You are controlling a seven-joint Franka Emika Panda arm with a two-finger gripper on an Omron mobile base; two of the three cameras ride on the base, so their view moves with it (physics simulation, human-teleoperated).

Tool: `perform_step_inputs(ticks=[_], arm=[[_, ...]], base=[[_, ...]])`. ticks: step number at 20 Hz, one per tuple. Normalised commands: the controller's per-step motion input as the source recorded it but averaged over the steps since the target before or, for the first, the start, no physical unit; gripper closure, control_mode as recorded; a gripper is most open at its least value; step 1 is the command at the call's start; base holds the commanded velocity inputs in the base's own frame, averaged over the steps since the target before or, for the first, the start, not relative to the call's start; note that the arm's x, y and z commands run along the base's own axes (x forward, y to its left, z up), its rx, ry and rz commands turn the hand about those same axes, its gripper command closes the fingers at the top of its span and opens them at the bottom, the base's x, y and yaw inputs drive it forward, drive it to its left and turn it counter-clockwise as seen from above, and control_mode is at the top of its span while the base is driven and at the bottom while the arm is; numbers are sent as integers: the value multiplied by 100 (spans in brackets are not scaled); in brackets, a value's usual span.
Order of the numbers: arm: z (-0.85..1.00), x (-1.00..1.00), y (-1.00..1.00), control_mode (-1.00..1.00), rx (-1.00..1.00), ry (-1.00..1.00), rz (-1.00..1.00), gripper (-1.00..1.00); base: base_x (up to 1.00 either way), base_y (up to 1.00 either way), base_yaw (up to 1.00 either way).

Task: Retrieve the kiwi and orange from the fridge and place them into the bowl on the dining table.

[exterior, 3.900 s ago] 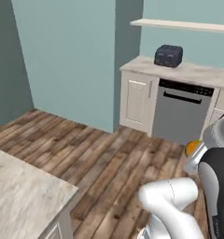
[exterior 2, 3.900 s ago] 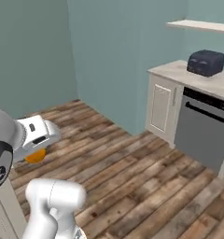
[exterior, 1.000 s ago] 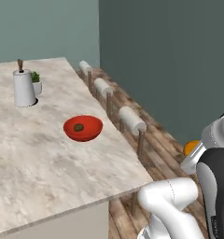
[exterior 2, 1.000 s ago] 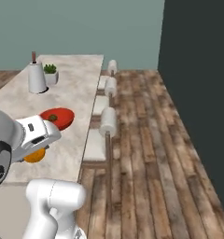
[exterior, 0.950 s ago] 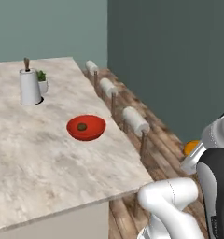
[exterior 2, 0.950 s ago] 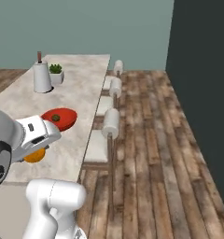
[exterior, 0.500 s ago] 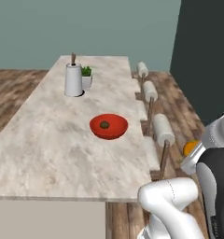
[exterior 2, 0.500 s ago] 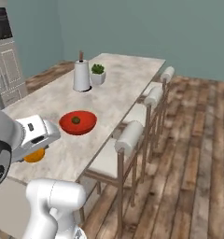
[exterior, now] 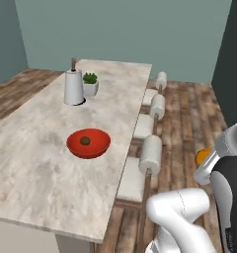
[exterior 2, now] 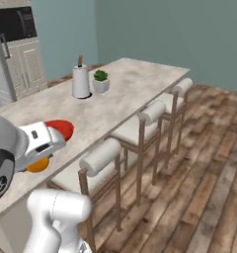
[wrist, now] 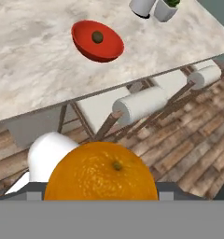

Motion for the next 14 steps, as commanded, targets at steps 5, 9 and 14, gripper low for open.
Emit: perform_step_inputs(ticks=[5, 9, 14], arm=[[0, 0, 0, 100, 0, 0, 0, 100], [0, 0, 0, 100, 0, 0, 0, 100], [0, 0, 0, 100, 0, 0, 0, 100]], base=[[81, -83, 31], [100, -24, 41], [100, 0, 54]])
